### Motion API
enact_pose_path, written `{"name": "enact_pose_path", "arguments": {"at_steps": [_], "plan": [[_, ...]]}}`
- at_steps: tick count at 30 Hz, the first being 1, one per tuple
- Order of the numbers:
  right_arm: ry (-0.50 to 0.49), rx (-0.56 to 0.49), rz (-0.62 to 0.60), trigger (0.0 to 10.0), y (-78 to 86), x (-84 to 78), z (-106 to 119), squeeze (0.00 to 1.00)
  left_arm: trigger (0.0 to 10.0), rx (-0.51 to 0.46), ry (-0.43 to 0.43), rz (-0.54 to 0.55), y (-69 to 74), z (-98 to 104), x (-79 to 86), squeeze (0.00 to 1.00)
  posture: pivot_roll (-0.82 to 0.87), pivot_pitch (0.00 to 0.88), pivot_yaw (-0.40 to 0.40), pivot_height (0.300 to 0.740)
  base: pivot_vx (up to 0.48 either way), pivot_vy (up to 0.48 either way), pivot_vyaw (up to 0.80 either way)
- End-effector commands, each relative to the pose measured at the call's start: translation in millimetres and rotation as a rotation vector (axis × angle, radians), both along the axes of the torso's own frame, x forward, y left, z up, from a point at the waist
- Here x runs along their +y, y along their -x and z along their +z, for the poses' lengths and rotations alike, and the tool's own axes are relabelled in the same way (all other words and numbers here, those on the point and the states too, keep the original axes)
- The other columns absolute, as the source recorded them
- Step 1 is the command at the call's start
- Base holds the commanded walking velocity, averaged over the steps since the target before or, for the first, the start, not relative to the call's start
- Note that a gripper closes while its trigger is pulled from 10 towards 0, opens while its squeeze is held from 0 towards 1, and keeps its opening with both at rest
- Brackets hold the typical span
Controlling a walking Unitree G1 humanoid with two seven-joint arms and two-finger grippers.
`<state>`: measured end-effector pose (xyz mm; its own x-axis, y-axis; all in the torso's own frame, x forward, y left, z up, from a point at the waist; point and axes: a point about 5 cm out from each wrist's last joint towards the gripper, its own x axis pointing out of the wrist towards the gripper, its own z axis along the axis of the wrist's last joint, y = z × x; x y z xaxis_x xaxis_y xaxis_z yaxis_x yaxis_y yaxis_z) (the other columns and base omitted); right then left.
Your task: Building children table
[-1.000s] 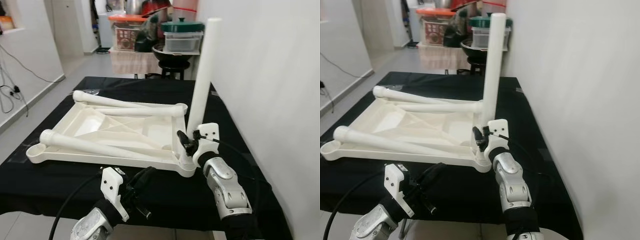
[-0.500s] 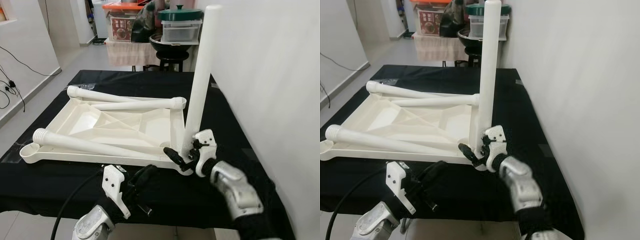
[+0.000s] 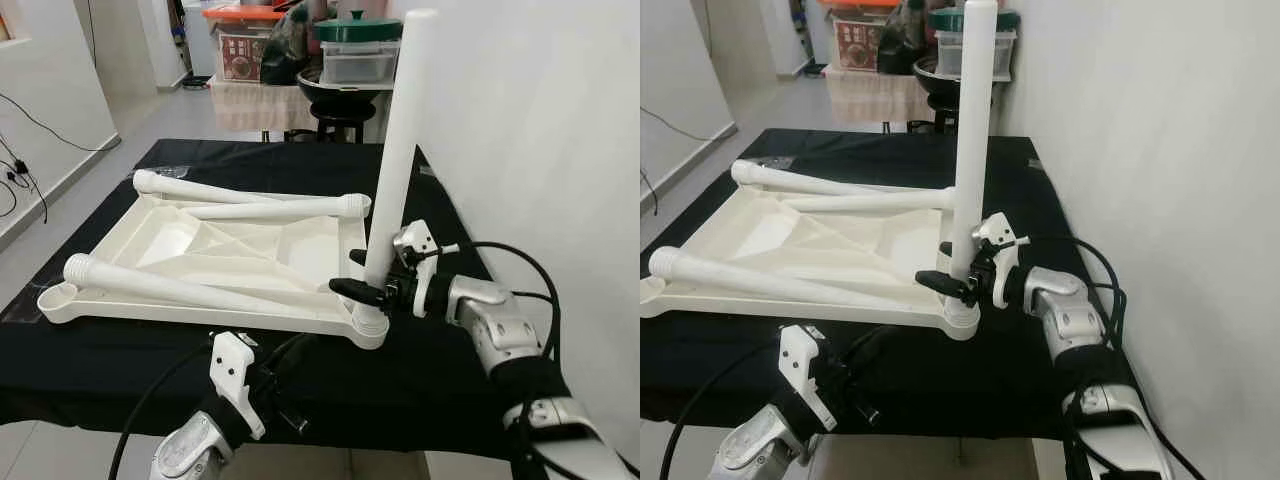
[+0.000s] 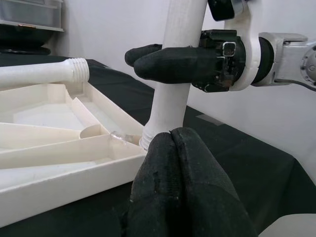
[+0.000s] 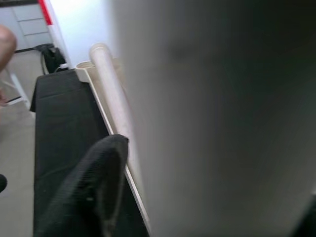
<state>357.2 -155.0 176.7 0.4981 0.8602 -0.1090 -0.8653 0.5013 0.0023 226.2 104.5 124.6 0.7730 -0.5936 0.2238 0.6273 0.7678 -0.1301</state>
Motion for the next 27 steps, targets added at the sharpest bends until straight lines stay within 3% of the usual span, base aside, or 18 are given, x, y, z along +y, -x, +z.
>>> {"name": "enact_pose_path", "arguments": {"at_steps": [1,11,12,13,14,15,16,17,20,21,23,27], "plan": [[-0.011,-0.006,0.043,0.0,0.4,5.9,1,0.00,10.0,0.013,-0.005,0.004,-0.3,-4,-0.5,0.00,0.08,0.000,-0.063,0.740,0.000,0.000,0.00],[0.000,-0.014,0.001,0.0,5.5,1.1,-10,0.00,10.0,0.012,-0.002,0.002,1.2,-4,-0.8,0.00,0.07,0.000,-0.061,0.740,0.000,0.000,0.00],[0.005,0.002,-0.076,0.0,7.5,2.4,-18,0.00,10.0,0.013,-0.001,0.002,1.7,-4,-0.2,0.00,0.06,0.000,-0.066,0.740,0.000,0.000,0.00],[0.036,-0.004,-0.233,0.0,10.0,8.0,-31,0.00,10.0,0.013,-0.001,0.001,2.3,-4,0.5,0.00,0.06,0.000,-0.073,0.740,0.000,0.000,0.00],[-0.038,0.048,-0.569,0.0,13.0,10.3,-46,0.00,10.0,0.013,-0.002,0.001,3.1,-3,1.7,0.00,0.05,0.000,-0.074,0.740,0.000,0.000,0.00],[-0.047,0.120,-0.755,0.0,29.9,18.3,-69,0.00,10.0,0.013,-0.003,0.000,3.9,-3,2.4,0.00,0.05,0.000,-0.072,0.740,0.000,0.000,0.00],[-0.035,0.171,-0.809,0.0,44.7,29.9,-85,0.00,10.0,0.013,-0.003,-0.001,4.4,-3,2.7,0.00,0.05,0.000,-0.072,0.740,0.000,0.000,0.00],[0.038,0.076,-0.768,0.0,48.4,39.1,-80,0.00,10.0,0.014,-0.005,-0.001,4.3,-3,3.4,0.00,0.05,0.000,-0.057,0.740,0.000,0.000,0.00],[-0.001,-0.013,-0.682,0.0,39.1,41.7,-61,0.00,10.0,0.016,-0.019,-0.004,4.3,-5,4.1,0.00,0.04,0.000,-0.054,0.740,0.000,0.000,0.00],[-0.030,0.068,-0.722,0.0,33.3,31.6,-69,0.00,10.0,0.018,-0.017,-0.005,4.2,-5,3.0,0.00,0.04,0.000,-0.063,0.740,0.000,0.000,0.00],[-0.058,0.124,-0.745,0.0,31.4,26.9,-74,0.00,10.0,0.018,-0.016,-0.006,4.2,-5,2.5,0.00,0.06,0.000,-0.076,0.740,0.000,0.000,0.00],[-0.001,0.076,-0.740,0.0,36.4,32.9,-73,0.00,10.0,0.017,-0.009,0.006,4.7,-6,2.6,0.00,0.05,0.000,-0.078,0.740,0.000,0.000,0.00]]}}
